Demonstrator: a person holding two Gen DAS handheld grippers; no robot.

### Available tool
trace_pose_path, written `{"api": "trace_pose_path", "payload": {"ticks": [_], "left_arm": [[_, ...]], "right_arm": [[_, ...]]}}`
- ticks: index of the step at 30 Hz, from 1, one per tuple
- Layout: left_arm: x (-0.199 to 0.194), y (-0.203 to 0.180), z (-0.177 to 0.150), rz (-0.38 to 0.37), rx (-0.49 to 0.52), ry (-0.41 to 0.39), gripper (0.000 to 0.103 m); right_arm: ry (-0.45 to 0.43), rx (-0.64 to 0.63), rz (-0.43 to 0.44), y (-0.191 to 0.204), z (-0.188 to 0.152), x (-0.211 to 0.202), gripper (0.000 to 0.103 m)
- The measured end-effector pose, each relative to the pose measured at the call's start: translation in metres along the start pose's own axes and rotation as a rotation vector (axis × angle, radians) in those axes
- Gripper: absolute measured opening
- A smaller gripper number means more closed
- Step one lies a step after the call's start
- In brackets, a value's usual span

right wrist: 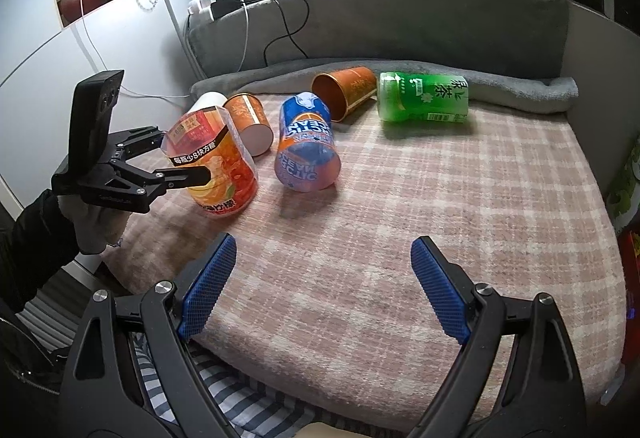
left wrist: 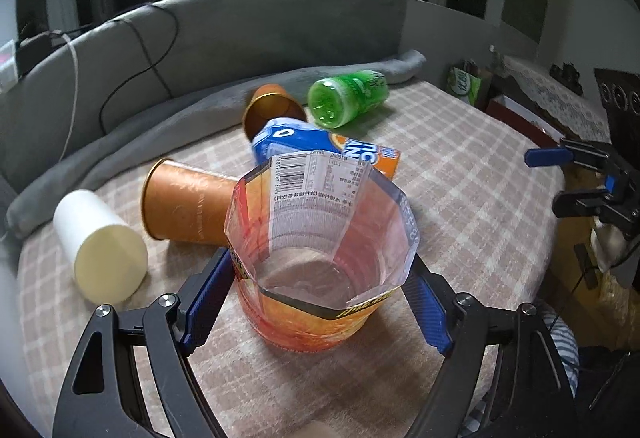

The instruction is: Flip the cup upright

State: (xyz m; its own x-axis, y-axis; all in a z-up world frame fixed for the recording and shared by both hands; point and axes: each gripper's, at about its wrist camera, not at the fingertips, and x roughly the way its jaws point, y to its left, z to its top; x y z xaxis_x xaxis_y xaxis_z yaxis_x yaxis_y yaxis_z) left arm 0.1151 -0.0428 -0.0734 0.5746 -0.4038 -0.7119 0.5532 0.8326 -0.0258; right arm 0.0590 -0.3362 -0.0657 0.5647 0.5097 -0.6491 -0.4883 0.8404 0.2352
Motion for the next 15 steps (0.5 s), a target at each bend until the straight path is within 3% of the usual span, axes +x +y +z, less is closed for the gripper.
{"api": "trace_pose_path", "payload": {"ticks": [15], "left_arm": [[-0.01, 0.007, -0.01, 0.014, -0.051, -0.007, 0.084]], "right_arm": [[-0.027, -0.02, 0.021, 0.025, 0.009, -0.002, 0.091]]}}
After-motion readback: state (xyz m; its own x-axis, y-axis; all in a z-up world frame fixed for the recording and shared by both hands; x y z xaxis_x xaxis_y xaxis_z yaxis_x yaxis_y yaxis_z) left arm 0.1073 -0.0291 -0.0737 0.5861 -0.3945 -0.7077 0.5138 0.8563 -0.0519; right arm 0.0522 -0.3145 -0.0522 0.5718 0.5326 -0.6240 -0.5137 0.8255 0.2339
